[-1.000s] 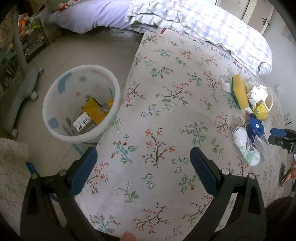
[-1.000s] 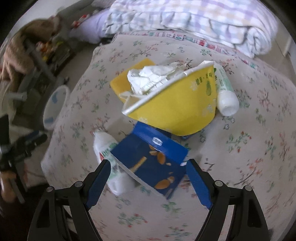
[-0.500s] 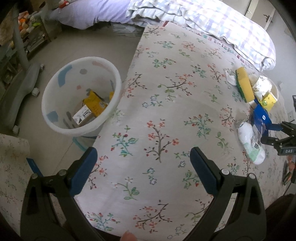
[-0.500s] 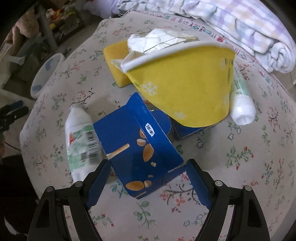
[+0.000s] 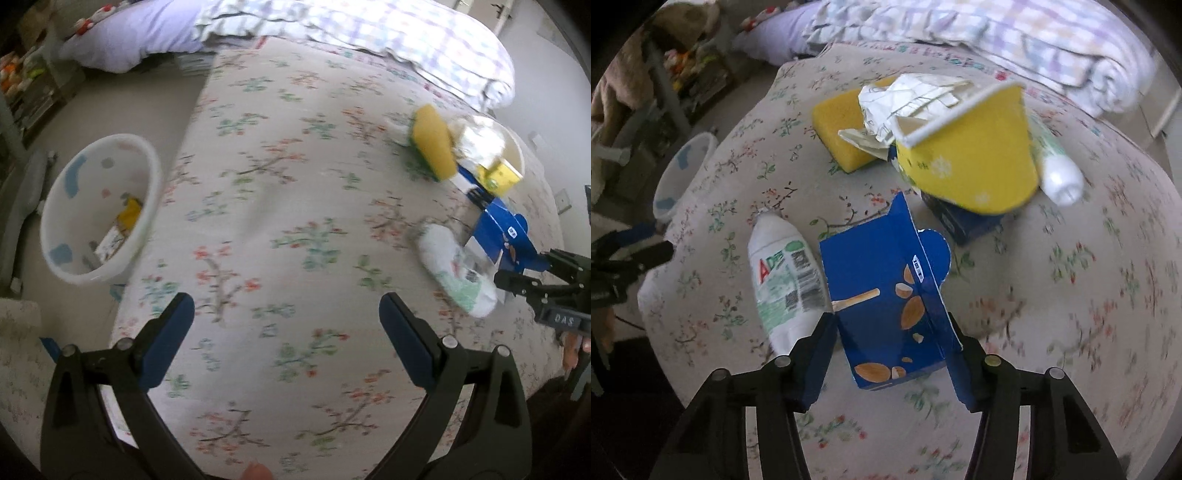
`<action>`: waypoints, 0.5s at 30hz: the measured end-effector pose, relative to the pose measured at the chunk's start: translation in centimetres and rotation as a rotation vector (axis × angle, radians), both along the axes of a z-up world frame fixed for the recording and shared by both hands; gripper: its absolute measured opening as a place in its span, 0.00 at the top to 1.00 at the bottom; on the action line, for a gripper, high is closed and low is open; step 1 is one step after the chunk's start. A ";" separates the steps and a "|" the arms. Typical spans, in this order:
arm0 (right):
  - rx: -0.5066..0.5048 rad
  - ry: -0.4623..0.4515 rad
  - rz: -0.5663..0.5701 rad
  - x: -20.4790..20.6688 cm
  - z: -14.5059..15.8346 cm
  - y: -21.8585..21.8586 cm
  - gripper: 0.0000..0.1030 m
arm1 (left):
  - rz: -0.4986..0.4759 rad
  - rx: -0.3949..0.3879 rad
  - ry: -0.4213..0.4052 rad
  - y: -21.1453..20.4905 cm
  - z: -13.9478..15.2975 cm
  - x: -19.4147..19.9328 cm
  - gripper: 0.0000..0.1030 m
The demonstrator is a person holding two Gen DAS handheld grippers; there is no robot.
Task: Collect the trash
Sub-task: 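Grasp the blue cardboard box with the right tool, then grasp the white plastic bottle with the left tool while the right tool holds the box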
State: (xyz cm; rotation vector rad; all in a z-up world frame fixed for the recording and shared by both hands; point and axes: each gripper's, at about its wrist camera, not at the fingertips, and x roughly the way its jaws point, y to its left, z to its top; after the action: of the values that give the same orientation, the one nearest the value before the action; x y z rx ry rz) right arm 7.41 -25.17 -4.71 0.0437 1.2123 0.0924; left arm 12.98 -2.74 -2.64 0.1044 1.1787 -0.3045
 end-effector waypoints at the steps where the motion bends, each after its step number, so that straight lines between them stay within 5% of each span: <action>1: 0.003 -0.012 -0.013 -0.6 0.3 0.0 0.45 | -0.012 -0.002 0.001 -0.6 0.0 -0.1 0.03; 15: 0.060 -0.107 -0.224 -5.9 3.6 -4.9 0.45 | -0.030 -0.066 0.035 -7.4 -0.3 -0.3 0.03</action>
State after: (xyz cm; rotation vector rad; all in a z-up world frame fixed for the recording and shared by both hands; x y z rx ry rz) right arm 1.47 -30.12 -1.14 0.2237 1.0904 -0.0637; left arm 12.70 -10.10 -2.96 0.0595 1.2015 -0.3727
